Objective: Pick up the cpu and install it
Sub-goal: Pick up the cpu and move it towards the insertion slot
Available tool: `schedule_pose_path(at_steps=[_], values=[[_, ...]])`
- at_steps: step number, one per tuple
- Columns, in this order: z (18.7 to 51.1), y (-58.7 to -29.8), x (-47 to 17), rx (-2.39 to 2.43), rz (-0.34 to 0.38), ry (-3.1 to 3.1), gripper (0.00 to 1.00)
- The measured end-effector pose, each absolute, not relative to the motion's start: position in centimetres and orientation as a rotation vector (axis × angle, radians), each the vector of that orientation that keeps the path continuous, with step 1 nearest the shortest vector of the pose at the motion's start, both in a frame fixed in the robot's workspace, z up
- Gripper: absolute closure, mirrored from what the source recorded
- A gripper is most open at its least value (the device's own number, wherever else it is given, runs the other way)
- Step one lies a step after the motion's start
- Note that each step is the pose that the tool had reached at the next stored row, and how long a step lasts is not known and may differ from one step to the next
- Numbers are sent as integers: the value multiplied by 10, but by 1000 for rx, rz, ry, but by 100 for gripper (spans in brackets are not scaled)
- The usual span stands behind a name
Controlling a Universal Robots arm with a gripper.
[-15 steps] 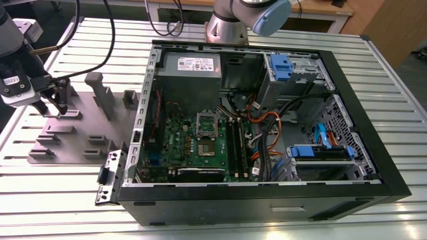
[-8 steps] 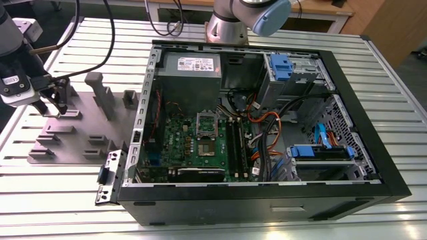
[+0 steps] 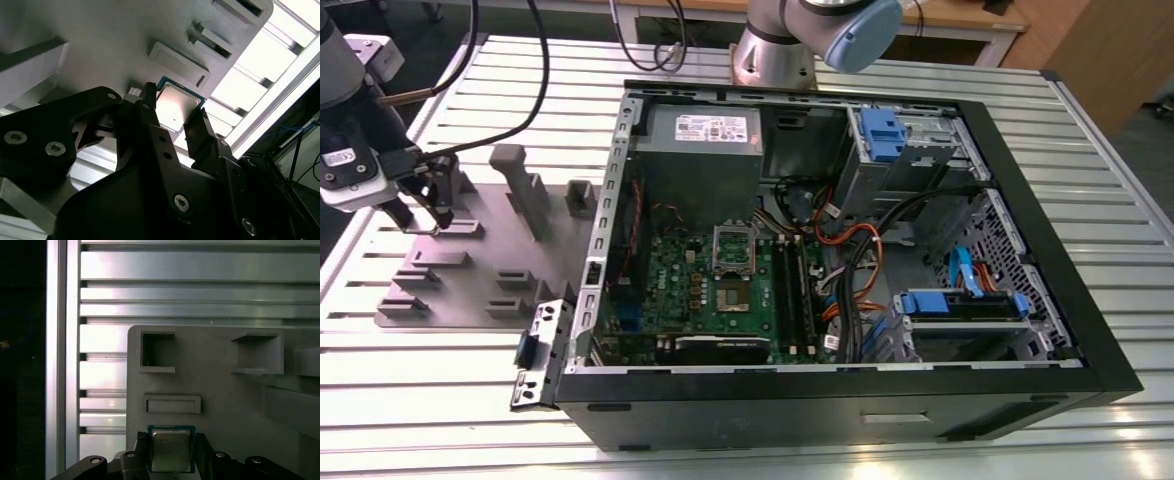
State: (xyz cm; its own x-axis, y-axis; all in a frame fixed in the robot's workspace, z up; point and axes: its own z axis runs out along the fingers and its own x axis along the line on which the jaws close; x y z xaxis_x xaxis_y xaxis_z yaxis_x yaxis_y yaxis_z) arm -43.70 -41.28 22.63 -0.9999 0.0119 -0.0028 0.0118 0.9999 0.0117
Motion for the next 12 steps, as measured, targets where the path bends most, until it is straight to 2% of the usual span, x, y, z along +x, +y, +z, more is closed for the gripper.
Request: schedule_pose_path(at_steps=[12], values=[[227, -413, -437, 19, 11, 3139, 53]])
